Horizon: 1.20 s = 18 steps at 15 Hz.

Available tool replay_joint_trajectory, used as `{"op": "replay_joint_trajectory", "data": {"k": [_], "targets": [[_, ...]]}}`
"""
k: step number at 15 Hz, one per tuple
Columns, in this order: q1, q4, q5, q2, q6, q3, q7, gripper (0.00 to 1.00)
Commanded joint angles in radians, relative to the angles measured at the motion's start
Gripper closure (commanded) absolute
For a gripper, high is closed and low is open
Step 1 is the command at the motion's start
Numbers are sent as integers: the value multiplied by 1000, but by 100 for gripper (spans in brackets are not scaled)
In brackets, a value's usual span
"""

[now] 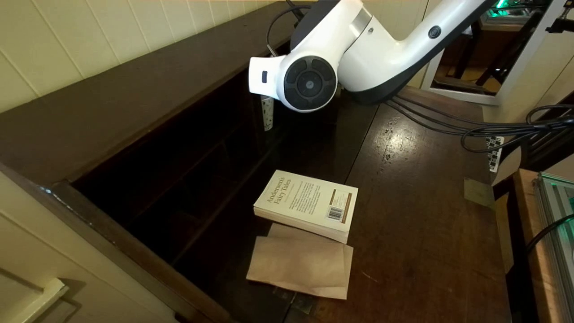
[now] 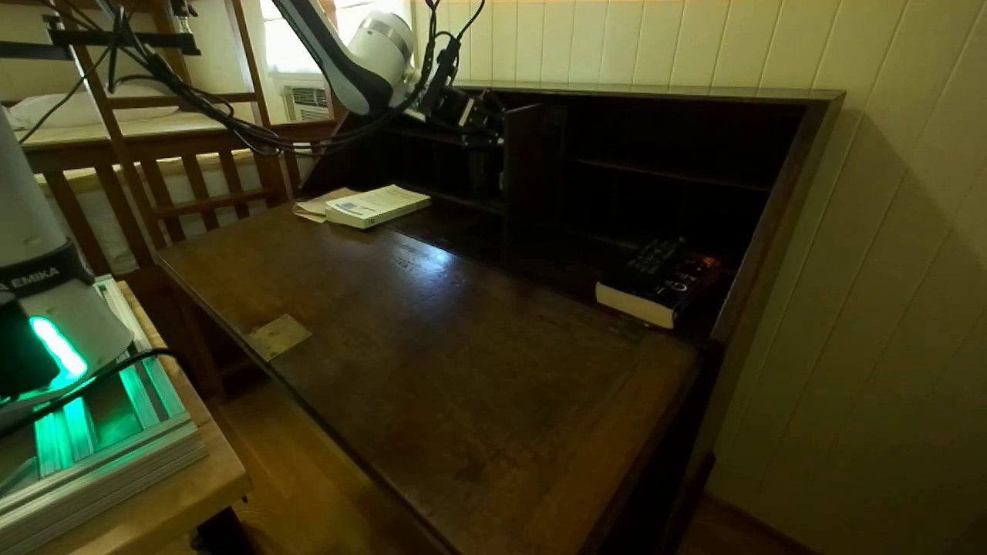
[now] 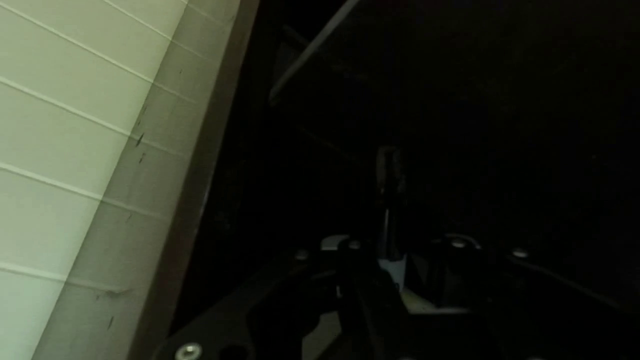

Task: Put the marker inside the paper cup, pick up the paper cup and put it at the top

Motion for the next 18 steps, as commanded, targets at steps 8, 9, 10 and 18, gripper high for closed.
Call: {"op": "replay_joint_trajectory", "data": {"k": [8, 9, 10, 18], "targets": [[-25, 19, -111, 31, 12, 23, 20, 94], [-27, 21, -115, 33, 13, 23, 20, 94], [-29, 21, -117, 35, 14, 22, 18, 94], [-47, 34, -156, 58, 66, 25, 31, 94]]}}
